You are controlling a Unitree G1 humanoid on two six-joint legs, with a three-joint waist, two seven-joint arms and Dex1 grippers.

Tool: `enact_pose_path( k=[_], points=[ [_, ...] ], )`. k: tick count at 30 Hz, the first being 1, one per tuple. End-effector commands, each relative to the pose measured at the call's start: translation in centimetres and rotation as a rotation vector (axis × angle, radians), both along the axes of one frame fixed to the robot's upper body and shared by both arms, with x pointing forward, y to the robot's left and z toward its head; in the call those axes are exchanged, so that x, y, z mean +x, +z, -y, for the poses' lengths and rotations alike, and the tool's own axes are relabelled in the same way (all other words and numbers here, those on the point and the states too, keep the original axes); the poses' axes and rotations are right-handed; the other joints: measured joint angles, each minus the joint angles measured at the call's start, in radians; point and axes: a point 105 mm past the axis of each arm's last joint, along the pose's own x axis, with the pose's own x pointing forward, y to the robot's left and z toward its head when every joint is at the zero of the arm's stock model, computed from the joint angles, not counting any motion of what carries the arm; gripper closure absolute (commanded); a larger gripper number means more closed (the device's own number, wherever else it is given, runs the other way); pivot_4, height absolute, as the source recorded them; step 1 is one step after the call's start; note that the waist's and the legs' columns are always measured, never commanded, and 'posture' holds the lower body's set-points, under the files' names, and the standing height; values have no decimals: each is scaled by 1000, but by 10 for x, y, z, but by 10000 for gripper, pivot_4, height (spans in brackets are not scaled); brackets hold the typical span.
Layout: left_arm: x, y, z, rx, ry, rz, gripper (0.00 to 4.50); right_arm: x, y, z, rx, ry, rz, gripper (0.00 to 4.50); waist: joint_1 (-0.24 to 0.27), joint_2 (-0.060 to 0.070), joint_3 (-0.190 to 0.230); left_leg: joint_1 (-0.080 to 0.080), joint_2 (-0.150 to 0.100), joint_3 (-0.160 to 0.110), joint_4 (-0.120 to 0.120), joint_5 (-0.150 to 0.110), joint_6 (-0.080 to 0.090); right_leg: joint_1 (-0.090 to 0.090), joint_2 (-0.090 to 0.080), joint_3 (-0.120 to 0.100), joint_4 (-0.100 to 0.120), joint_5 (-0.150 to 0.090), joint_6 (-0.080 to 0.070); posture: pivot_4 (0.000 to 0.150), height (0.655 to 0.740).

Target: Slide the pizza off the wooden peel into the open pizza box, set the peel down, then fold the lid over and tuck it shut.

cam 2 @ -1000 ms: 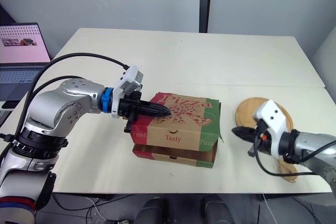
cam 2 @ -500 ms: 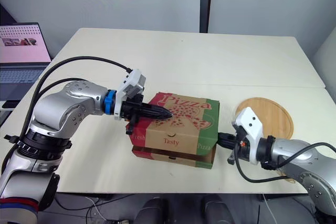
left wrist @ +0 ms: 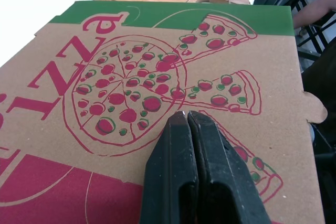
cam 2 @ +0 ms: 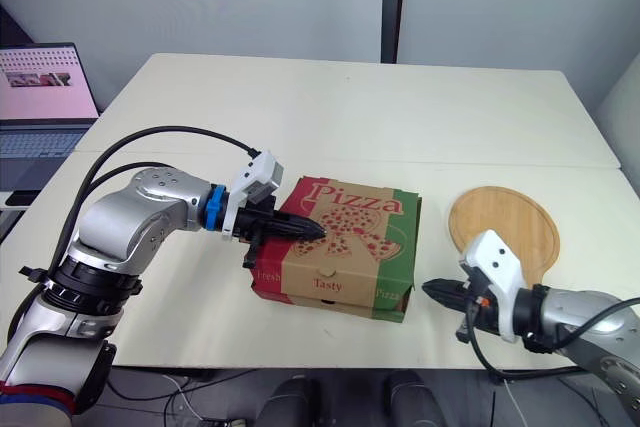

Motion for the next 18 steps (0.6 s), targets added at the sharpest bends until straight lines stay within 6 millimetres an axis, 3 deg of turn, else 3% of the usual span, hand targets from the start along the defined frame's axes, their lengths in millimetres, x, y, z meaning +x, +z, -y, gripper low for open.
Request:
enact_pose_path(
  k=[1,7,12,18],
  points=[
    [1,5,1,-7,-14,23,45000,1,23,5,-1,22,105,32492,-2,0,0,0,0,0,0,0,0,0,0,0,0,0,0,1500,7306],
    [2,5,1,-6,-19,30,45000,-7,44,-32,110,160,190,11664,-3,0,0,5,1,0,-1,0,0,4,1,1,1,0,0,1500,7306],
    [1,7,4,-10,-28,32,45000,-6,34,-59,48,247,244,11664,-2,0,0,5,0,1,0,0,0,4,0,1,1,0,0,1500,7306],
    [-3,5,5,-1,-51,25,45000,12,21,-67,-68,241,358,11664,-1,0,0,5,0,1,0,0,0,3,0,1,1,0,0,1500,7306]
  ],
)
